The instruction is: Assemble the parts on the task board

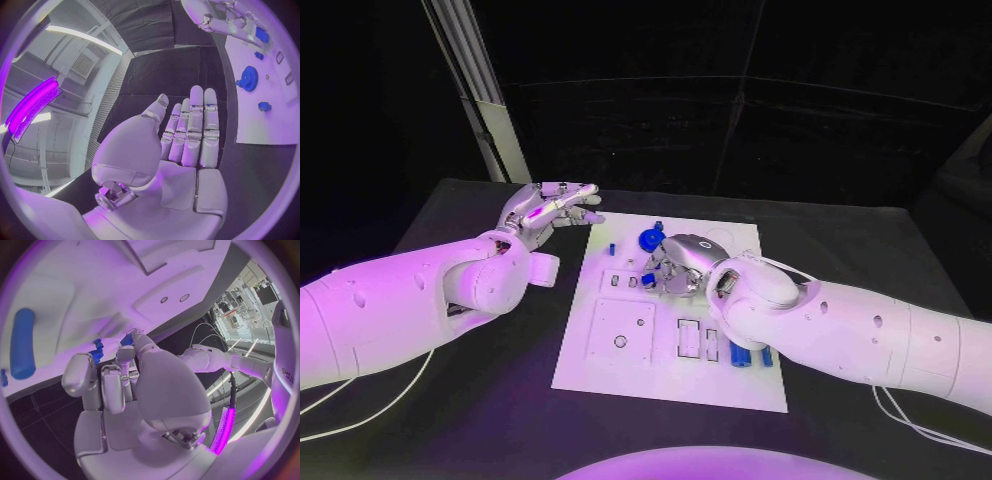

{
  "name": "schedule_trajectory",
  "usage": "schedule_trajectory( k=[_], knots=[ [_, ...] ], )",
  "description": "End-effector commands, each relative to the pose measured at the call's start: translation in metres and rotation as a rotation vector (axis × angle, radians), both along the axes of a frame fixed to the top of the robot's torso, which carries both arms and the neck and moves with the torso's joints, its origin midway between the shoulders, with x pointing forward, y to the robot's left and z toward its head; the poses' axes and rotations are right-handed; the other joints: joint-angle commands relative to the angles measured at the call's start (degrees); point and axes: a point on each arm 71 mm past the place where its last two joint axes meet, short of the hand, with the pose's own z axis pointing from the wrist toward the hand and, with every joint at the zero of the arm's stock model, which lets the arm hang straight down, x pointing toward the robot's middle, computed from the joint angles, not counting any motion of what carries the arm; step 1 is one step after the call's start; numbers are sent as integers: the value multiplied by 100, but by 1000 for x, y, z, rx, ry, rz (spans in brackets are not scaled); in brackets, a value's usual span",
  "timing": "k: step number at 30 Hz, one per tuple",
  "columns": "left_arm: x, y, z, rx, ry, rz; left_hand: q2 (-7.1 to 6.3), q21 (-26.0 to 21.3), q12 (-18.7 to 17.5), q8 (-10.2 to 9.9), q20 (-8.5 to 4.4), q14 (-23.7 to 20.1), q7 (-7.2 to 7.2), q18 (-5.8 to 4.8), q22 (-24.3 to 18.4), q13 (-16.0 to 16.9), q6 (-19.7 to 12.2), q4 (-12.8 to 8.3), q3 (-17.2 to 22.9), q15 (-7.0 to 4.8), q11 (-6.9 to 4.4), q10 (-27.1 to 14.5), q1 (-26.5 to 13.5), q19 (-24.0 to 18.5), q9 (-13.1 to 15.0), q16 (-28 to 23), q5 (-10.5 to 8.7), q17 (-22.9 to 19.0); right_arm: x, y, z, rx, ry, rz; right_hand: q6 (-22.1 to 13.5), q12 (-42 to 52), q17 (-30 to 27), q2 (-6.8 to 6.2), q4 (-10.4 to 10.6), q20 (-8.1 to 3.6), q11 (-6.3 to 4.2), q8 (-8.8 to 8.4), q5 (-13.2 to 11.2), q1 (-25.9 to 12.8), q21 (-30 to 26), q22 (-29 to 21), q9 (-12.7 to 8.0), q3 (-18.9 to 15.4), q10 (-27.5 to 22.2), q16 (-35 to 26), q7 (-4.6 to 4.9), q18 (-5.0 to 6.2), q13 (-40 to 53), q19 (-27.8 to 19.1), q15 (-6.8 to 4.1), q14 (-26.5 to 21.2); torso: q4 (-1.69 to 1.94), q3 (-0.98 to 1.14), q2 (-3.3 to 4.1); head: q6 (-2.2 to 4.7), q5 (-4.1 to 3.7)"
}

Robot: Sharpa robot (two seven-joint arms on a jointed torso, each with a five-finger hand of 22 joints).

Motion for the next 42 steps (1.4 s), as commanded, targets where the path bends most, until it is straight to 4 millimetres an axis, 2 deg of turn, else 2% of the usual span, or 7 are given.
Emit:
schedule_trajectory(
  k=[1, 2, 9, 10, 12, 25, 42],
  knots=[
    [-6, -9, -6, 188, 21, -142, -73, 409, 270, 200, -291, 852, -265, 92, 199, 133, 345, 16, -16, -297, -297, 575, -151, 710, 88, 750, -80, 437, -2, -1, 5, 1, -37, -1, 80, 34, 620, -61, -12, -47, 9, 41, 53, -5, 20, 23, 14, 50, 59, -23, -18, 68, 14, -7, -33, 401, 17, -4, 1, 6, -12],
    [-8, -11, -8, 232, 32, -177, -121, 567, 350, 239, -385, 1062, -330, 87, 282, 190, 409, 47, -60, -384, -367, 722, -219, 945, 114, 1066, -127, 642, -2, -1, 6, 6, -45, -1, 86, 40, 620, -66, -10, -50, 7, 41, 70, -9, 26, 36, 15, 61, 68, -23, -21, 66, 17, 0, -36, 402, 21, -1, -1, 7, -15],
    [-19, -20, -19, 483, 91, -319, -195, 1518, 1090, 484, -696, 1260, -559, 59, 926, 895, 578, 336, -383, -626, -598, 1063, -415, 1583, 320, 5224, -130, 5231, -10, -5, 16, 40, -90, 4, 104, 46, 626, -89, -4, -58, -1, 42, 128, -23, 44, 75, 16, 96, 93, -20, -29, 58, 21, 21, -44, 404, 26, -3, -17, 9, -21],
    [-20, -20, -20, 500, 97, -321, -208, 1806, 1414, 597, -739, 1319, -615, 39, 1147, 1183, 605, 379, -454, -675, -623, 1095, -386, 1622, 405, 5884, -165, 6100, -11, -5, 16, 42, -92, 5, 105, 47, 629, -90, -3, -59, -2, 42, 132, -25, 48, 84, 16, 98, 95, -18, -29, 56, 21, 26, -44, 405, 29, -4, -19, 10, -27],
    [-21, -21, -22, 536, 113, -320, -205, 2711, 1879, 741, -768, 1339, -663, -73, 2042, 1639, 502, 449, -546, -720, -663, 897, -333, 1683, 525, 6294, -145, 6655, -13, -6, 18, 47, -97, 7, 109, 45, 628, -97, -2, -60, -3, 42, 137, -29, 52, 92, 16, 102, 98, -19, -31, 55, 19, 30, -45, 405, 32, -4, -26, 13, -31],
    [-26, -29, -26, 595, 167, -328, -153, 4402, 3066, 1436, -798, 1433, -681, -173, 3915, 2769, 284, 790, -859, -736, -743, 468, -297, 1269, 980, 6747, -160, 7372, -19, -10, 24, 56, -108, 11, 111, 44, 624, -107, 0, -62, -4, 42, 141, -35, 52, 92, 16, 105, 102, -22, -32, 55, 18, 31, -47, 404, 59, 0, -35, 26, -43],
    [-27, -41, -29, 632, 174, -355, -147, 4816, 3259, 1711, -816, 1477, -729, -224, 4407, 2939, 222, 765, -903, -771, -787, 447, -146, 1253, 1131, 6868, -159, 7568, -24, -5, 29, 87, -132, 28, 114, 47, 627, -116, 2, -63, -5, 41, 145, -40, 63, 115, 16, 112, 109, -21, -33, 50, 20, 43, -48, 405, 91, -1, -46, 2, -68]
  ],
)
